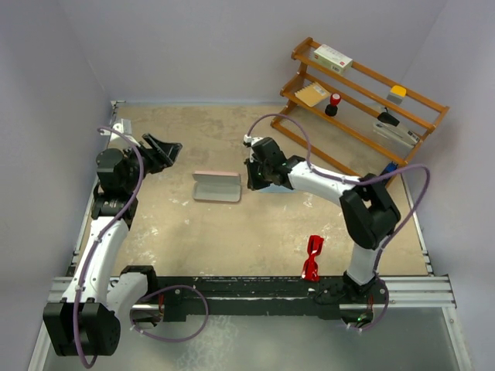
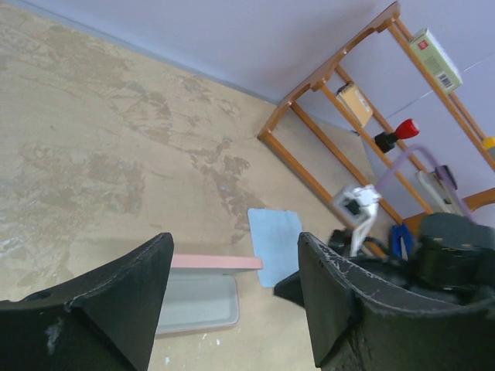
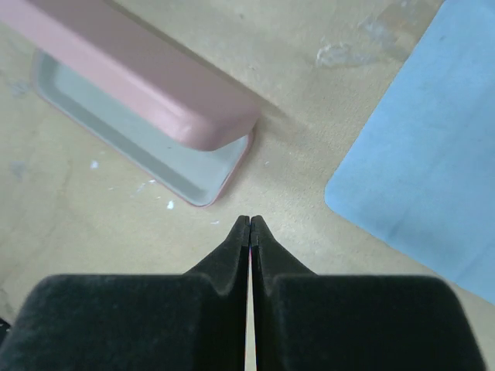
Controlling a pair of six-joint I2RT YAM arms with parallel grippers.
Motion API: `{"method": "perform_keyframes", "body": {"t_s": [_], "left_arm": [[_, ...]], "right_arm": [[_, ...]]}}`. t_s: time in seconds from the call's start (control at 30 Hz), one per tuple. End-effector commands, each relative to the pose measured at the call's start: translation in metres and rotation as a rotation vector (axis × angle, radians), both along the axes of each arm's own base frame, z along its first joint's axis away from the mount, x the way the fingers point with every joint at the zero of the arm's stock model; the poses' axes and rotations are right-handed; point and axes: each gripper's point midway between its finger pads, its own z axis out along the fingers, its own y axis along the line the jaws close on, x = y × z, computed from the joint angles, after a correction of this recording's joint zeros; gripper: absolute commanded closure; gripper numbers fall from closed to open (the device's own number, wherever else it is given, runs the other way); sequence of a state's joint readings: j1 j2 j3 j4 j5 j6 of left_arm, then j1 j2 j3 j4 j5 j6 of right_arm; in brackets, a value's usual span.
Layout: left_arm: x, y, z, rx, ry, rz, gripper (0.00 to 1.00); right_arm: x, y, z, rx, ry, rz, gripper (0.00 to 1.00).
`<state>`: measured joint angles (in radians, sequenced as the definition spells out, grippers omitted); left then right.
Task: Organize the sunglasses
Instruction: Adjust the sunglasses case at the center of the board, then fold the glasses cleaning cloth at the center of the board.
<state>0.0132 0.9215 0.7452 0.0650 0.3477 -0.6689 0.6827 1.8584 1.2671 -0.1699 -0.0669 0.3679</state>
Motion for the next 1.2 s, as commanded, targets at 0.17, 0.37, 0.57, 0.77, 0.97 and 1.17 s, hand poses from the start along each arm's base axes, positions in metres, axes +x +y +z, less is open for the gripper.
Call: {"method": "perform_keyframes", "body": {"t_s": [0.17,0.37,0.57,0.77,0.97,1.17], "left_arm": [[0.006,0.002,0.004,0.047,0.019,0.005,0.41],[0.006,-0.037,-0.008,0.132,0.068,-0.046,0.43],[0.012,-0.082,-0.018,0.161,0.107,-0.127,0.44],[0.019,-0.133,-0.039,0.243,0.156,-0.206,0.46],[0.037,-0.158,-0.054,0.255,0.171,-0.243,0.46],[0.058,-0.184,-0.08,0.315,0.208,-0.29,0.46]], "right_arm": [[-0.018,-0.023,0.048,0.036,-0.088,-0.049,1.0],[-0.031,-0.029,0.05,0.078,-0.087,-0.066,0.96],[-0.03,-0.038,0.055,0.077,-0.12,-0.092,1.0],[-0.021,-0.056,0.059,0.103,-0.115,-0.143,0.83],[-0.004,-0.086,0.059,0.092,-0.119,-0.235,0.76],[0.017,-0.108,0.062,0.062,-0.141,-0.313,0.62]]}}
